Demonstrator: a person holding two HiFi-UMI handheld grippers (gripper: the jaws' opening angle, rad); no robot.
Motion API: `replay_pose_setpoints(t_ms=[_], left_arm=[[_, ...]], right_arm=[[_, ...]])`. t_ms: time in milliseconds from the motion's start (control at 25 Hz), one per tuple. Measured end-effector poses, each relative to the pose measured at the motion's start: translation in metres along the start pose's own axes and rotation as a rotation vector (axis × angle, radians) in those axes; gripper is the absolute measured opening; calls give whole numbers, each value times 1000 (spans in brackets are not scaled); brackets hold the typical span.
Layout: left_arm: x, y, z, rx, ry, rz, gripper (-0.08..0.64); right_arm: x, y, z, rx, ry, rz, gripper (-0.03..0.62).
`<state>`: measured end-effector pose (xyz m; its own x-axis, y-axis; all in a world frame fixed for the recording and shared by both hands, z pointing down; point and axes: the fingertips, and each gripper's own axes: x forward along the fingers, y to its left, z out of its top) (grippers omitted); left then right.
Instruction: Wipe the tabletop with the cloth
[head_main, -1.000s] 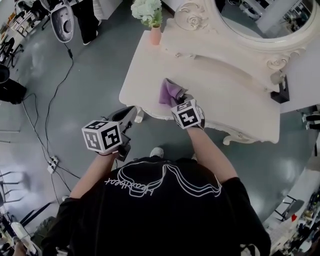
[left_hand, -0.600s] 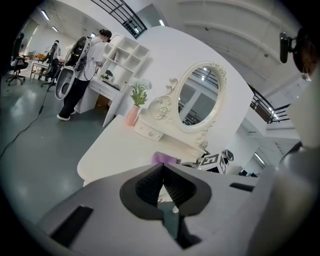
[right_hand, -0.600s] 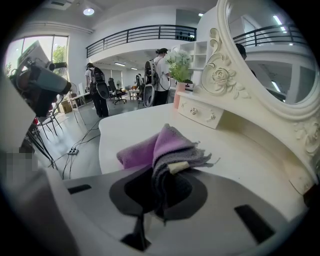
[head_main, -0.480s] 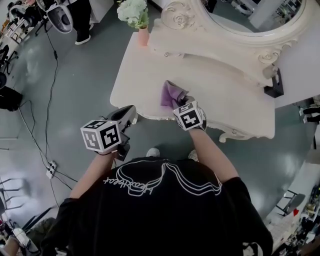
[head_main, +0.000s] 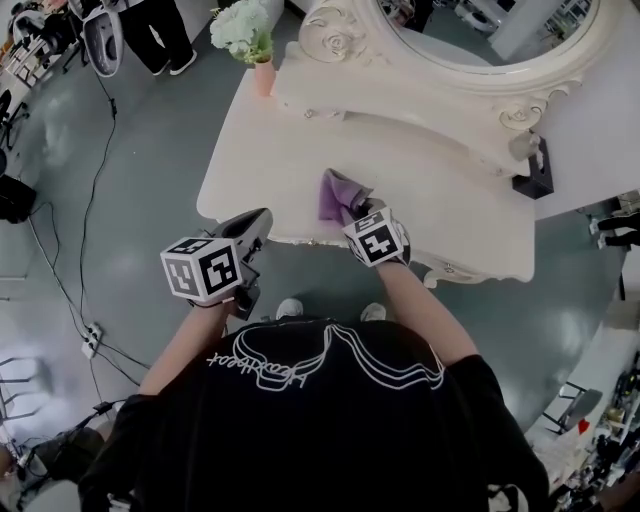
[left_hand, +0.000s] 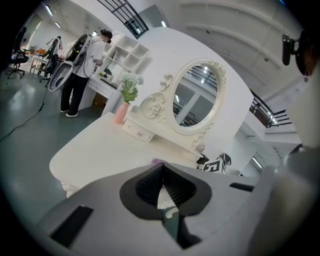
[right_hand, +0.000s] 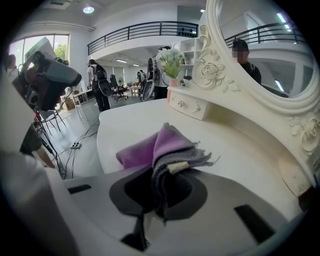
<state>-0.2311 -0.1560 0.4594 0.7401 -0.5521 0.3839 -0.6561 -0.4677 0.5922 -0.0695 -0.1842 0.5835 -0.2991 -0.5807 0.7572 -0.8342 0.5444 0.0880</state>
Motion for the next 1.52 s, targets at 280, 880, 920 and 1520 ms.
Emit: replay_pose_setpoints(t_ms=[280, 880, 920, 1520], left_arm=[[22, -25, -7, -20, -6, -2, 3], [54, -73, -25, 13, 35, -14, 4], [55, -77, -25, 20, 36, -15, 5], [80, -109, -43, 63, 116, -34, 4]], right_arm=[[-15, -23, -22, -2, 17, 7, 44], [-53, -75, -71, 31, 16, -46, 44], [-55, -77, -75, 42, 20, -49, 44], [-88, -108, -114, 102, -5, -89, 44]])
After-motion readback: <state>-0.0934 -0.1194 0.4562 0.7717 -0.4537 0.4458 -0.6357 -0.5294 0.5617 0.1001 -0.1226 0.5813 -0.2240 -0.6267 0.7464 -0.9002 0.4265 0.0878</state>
